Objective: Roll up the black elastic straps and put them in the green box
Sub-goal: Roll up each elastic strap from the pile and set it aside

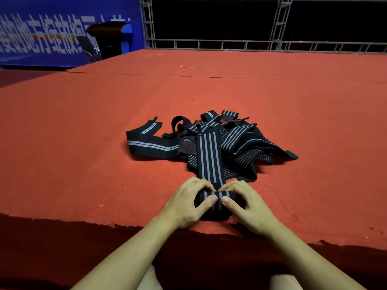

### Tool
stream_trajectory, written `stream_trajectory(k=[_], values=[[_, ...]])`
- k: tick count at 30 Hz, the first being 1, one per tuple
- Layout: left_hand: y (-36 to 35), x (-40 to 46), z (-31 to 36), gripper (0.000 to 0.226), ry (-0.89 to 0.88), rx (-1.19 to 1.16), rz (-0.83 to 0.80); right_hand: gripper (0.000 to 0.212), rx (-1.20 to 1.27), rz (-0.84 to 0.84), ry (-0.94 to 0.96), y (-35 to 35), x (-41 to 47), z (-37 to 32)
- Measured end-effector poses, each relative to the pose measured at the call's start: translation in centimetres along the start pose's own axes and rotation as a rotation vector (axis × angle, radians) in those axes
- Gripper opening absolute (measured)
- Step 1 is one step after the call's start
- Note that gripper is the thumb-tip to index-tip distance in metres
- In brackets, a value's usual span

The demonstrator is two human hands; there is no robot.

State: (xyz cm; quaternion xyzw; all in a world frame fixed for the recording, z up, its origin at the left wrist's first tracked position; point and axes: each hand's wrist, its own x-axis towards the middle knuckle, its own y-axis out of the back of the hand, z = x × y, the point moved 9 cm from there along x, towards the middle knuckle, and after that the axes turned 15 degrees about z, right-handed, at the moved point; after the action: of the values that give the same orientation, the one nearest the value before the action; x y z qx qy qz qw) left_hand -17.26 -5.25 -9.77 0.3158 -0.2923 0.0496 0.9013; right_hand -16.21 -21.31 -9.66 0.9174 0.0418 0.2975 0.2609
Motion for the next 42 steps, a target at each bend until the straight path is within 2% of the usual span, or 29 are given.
stream_trajectory(k=[4, 7, 10, 13, 16, 20, 22, 25, 28, 30, 37, 42], values=[[-0.1, 0.2, -0.2, 0.025, 0.043, -0.026, -0.003, 0.013, 0.049, -0.024, -0.105, -0.2, 0.1, 0.6], [0.1, 0.5, -0.4, 0.019, 0.079, -0.051, 0.034, 0.018, 0.089, 0.000, -0.150, 0.0, 0.1, 0.7], [0.5, 0.9, -0.2, 0.013, 0.057, -0.044, 0.103, 0.016, 0.074, 0.022, -0.150, -0.1, 0.3, 0.8], [0.8, 0.7, 0.7, 0.013, -0.023, 0.062, 0.128, 0.014, 0.083, 0.053, -0.149, 0.0, 0.5, 0.8], [0.7, 0.0, 1.5, 0.026, -0.082, 0.114, 0.084, 0.012, 0.083, 0.092, -0.204, 0.2, 0.7, 1.5], [0.0, -0.3, 1.3, 0.062, -0.081, 0.115, 0.005, 0.011, 0.057, 0.126, -0.216, 0.5, 0.9, 2.0], [-0.1, -0.1, 1.1, 0.069, -0.063, 0.112, -0.006, 0.015, 0.064, 0.120, -0.185, 0.4, 0.9, 1.8], [-0.1, 0.2, 0.3, 0.066, -0.017, 0.092, 0.017, 0.022, 0.041, 0.063, -0.165, 0.1, 0.7, 1.7], [0.0, 0.5, -0.6, 0.058, 0.040, 0.044, 0.053, 0.049, -0.024, -0.002, -0.116, -0.3, 0.4, 1.3], [0.0, 0.7, -1.1, 0.055, 0.069, 0.026, 0.066, 0.054, 0.001, -0.011, -0.121, -0.3, 0.4, 1.2], [0.5, 1.1, -2.4, 0.052, 0.196, -0.019, 0.116, 0.051, 0.001, -0.022, -0.133, -0.5, 0.4, 1.7], [0.8, 0.8, -2.7, 0.051, 0.244, 0.028, 0.129, 0.028, 0.005, 0.000, -0.161, -0.4, 0.3, 2.1]])
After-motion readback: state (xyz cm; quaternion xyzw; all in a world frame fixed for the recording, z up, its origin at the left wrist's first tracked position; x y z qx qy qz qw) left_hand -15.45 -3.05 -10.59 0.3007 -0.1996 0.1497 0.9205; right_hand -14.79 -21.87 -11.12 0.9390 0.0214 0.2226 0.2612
